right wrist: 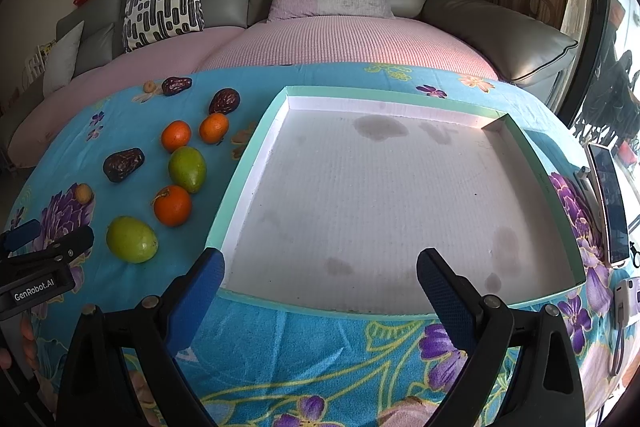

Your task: Organize fruits

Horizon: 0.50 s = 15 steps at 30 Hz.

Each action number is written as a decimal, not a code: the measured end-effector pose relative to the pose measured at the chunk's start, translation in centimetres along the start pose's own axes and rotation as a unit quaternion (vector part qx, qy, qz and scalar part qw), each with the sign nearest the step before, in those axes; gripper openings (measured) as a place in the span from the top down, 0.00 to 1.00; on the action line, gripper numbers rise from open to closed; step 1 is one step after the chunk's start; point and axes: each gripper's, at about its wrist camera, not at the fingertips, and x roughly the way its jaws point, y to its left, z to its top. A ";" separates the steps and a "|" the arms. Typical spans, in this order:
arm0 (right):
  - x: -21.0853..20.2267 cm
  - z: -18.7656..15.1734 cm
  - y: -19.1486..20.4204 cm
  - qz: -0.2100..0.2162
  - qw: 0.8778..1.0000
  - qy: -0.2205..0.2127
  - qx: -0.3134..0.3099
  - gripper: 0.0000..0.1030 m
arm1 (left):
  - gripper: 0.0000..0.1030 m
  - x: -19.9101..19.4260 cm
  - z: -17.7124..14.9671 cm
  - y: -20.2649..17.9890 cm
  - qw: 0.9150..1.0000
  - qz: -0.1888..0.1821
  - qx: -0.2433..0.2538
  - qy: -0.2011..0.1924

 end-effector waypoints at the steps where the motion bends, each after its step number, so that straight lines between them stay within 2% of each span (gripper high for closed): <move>1: 0.0 0.0 0.0 0.000 1.000 0.000 -0.001 0.06 | 0.00 0.0 0.0 0.0 1.000 0.000 -0.001 0.000; 10: -0.8 0.9 1.6 0.023 0.999 -0.032 -0.022 0.06 | 0.00 -0.1 1.0 1.2 1.000 -0.011 -0.021 -0.004; 15: -0.8 1.7 2.7 0.040 0.998 -0.032 -0.035 0.06 | 0.00 -0.2 2.3 2.7 0.999 0.011 -0.045 -0.020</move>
